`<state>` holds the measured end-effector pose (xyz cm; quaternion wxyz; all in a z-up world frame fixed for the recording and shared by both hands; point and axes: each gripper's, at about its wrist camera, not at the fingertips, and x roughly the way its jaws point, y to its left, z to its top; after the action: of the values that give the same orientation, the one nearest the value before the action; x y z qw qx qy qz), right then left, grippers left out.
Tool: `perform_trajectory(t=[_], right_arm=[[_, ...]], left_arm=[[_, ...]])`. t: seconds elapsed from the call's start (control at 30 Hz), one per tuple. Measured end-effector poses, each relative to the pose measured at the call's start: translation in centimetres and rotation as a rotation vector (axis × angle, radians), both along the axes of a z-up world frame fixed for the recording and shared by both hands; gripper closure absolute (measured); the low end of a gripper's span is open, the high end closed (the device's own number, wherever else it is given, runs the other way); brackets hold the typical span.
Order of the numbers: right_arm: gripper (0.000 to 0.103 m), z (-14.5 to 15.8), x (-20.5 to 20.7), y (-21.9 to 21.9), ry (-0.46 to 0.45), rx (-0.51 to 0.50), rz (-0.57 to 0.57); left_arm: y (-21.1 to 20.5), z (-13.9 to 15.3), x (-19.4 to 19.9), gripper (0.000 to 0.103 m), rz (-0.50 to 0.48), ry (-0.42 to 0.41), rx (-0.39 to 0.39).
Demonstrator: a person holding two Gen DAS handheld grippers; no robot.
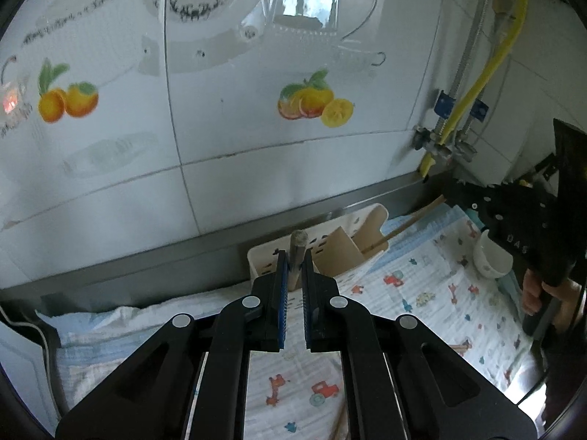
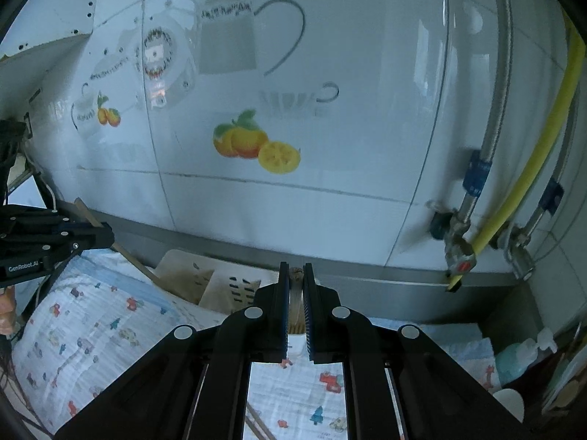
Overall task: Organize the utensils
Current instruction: 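Insert the left tool's chopstick into the white holder while the right tool inserts its own, then open both tools and withdraw them from the holder back over the chopsticks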
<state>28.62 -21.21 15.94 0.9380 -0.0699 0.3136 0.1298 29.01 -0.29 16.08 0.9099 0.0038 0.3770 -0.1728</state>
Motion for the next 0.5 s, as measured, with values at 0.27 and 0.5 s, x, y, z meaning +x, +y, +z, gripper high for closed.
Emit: perform_trajectory(t=[0.27, 0.5], right_arm=[[0.079, 0.4, -0.9, -0.5, -0.028, 0.018, 0.004], [0.068, 1.9, -3.9, -1.1, -0.069, 0.033, 0.017]], left_arm=[[0.4, 0.1, -0.6, 0.095, -0.006, -0.028, -0.033], [0.9, 1.8, -3.3, 0.08, -0.018, -0.086, -0.066]])
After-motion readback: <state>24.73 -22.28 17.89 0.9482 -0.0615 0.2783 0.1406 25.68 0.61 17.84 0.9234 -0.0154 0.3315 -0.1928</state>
